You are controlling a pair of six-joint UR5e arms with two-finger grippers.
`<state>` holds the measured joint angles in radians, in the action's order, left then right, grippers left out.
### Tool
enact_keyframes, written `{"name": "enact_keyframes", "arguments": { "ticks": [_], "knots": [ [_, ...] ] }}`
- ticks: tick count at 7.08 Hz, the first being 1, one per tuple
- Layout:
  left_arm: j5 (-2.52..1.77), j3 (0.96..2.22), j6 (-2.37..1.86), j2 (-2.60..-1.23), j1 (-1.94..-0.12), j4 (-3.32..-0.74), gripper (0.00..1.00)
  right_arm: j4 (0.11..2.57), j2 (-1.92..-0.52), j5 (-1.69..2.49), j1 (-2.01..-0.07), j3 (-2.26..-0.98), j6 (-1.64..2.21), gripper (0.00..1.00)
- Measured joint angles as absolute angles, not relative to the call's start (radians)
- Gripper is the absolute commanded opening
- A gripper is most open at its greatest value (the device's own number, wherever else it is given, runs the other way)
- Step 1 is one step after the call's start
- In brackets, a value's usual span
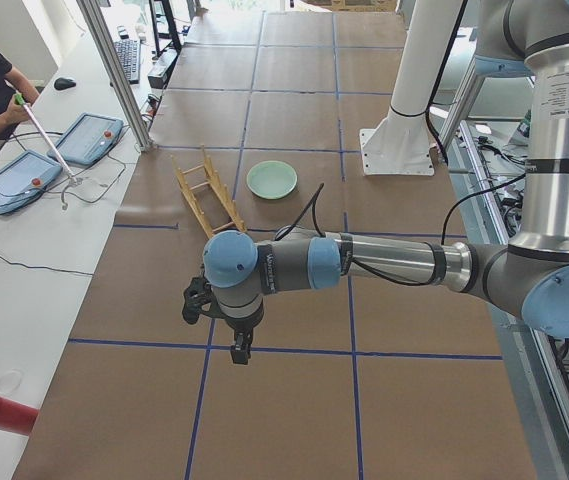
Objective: Place plate on rack
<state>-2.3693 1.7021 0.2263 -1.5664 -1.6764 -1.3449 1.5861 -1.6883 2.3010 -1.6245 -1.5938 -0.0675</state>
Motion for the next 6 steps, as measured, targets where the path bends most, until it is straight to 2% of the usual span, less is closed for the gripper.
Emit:
{"name": "enact_keyframes", "arguments": {
  "ticks": [4, 6],
  "knots": [
    [-2.395, 1.718, 0.188, -1.602, -1.673, -1.378, 1.00, 1.586, -1.688, 2.301, -1.625, -1.594, -0.067, 1.00],
    [-2.427, 1.740, 0.154, -1.577, -1.674, -1.461, 1.00, 1.586, -1.688, 2.301, -1.624, -1.594, -0.067, 1.00]
  ]
}}
